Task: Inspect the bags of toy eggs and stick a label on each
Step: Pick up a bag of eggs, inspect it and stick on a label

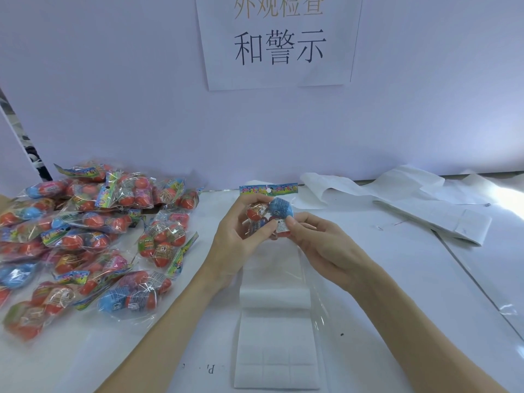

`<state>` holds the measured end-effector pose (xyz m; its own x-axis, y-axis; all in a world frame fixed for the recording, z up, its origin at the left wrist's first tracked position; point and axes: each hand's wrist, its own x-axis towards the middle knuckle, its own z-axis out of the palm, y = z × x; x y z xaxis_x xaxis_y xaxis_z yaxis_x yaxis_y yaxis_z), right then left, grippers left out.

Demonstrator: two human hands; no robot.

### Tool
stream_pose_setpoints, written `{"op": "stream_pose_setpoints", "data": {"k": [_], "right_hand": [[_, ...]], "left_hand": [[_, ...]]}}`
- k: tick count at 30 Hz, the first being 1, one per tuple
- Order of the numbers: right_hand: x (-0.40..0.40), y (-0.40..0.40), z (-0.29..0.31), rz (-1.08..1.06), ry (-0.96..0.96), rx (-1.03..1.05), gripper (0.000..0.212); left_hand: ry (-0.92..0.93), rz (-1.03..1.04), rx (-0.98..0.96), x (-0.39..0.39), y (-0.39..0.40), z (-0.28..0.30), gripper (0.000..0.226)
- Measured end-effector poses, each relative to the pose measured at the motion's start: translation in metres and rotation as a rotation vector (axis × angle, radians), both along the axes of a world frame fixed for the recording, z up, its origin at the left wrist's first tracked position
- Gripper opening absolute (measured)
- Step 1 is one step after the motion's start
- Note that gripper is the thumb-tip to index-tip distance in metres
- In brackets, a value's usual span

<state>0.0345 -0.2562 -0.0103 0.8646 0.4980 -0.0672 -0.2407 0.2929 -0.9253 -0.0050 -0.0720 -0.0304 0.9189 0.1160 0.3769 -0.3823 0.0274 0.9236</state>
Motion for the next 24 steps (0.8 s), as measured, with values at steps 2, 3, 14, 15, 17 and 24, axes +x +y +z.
{"op": "stream_pose_setpoints", "data": {"k": [2, 3, 14, 15, 17, 24], "right_hand": [[0.001, -0.003, 0.001, 0.003, -0.01, -0.016, 0.036], [0.002, -0.005, 0.0, 0.0, -0.031, -0.03, 0.035], [-0.005, 0.002, 0.005, -0.041, -0.095, -0.114, 0.019], [-0.004, 0.001, 0.006, -0.017, -0.051, -0.083, 0.019], [-0.002, -0.003, 0.009, 0.069, 0.087, 0.011, 0.021], [0.0, -0.003, 0.009, 0.068, 0.225, 0.133, 0.03]], "left_hand": [[-0.003, 0.005, 0.0, -0.001, -0.001, 0.001, 0.043], [-0.006, 0.012, 0.002, -0.001, -0.001, 0.001, 0.043], [0.01, 0.066, 0.037, -0.003, 0.001, 0.006, 0.048], [0.009, 0.054, 0.036, -0.004, 0.0, 0.007, 0.048], [0.005, 0.027, 0.038, -0.005, -0.002, 0.008, 0.049], [-0.006, -0.023, 0.072, -0.005, -0.003, 0.007, 0.05]]}}
